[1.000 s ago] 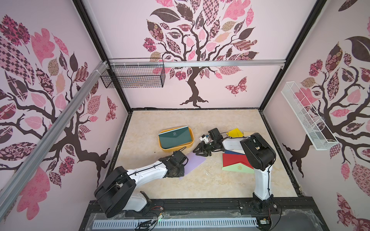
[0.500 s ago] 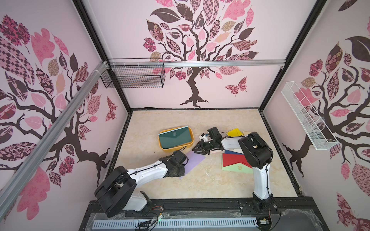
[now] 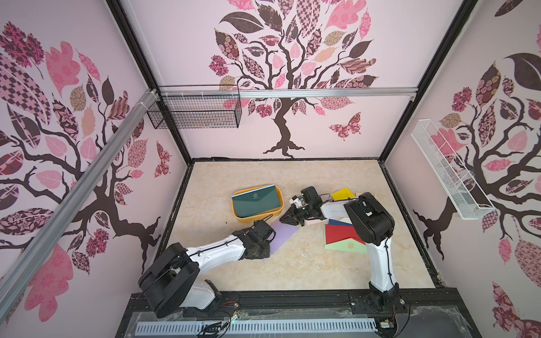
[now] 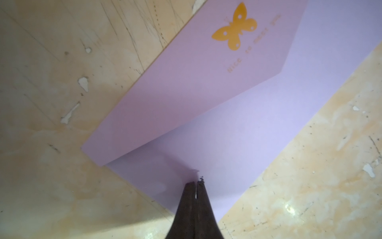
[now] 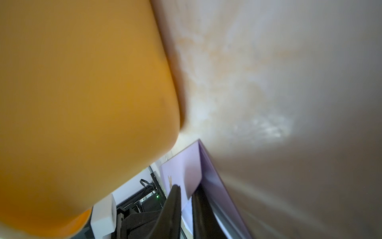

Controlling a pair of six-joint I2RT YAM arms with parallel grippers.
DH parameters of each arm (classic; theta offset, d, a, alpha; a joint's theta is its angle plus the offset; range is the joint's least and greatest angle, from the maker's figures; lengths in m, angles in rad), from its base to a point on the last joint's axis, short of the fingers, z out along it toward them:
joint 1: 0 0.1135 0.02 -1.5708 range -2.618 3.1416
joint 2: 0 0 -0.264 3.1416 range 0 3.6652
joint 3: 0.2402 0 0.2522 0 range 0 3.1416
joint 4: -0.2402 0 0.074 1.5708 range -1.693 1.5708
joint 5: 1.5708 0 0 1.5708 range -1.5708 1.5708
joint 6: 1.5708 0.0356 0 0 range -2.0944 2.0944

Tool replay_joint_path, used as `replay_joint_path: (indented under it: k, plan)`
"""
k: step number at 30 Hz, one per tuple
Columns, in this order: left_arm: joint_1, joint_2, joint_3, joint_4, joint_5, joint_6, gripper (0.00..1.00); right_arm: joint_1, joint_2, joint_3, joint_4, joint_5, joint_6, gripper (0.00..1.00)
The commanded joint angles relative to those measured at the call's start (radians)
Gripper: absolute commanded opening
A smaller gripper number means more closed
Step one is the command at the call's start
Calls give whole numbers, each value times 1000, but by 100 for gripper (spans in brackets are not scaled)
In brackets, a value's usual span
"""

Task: Put the sealed envelopes into the storage box
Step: Pick up the envelope from the center of the board.

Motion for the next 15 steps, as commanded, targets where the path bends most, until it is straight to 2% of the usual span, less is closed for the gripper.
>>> replay_joint_path:
  k: [1,10,15]
  plan:
    - [-3,69,-62,-36,-12,15,0,11,47,27,18,11,13,13]
    - [-6,64,-62,-36,-14,15,0,13,59,30,63,10,50,0]
    - [-6,48,-66,-36,-14,14,0,15,40,17,70,-3,25,0]
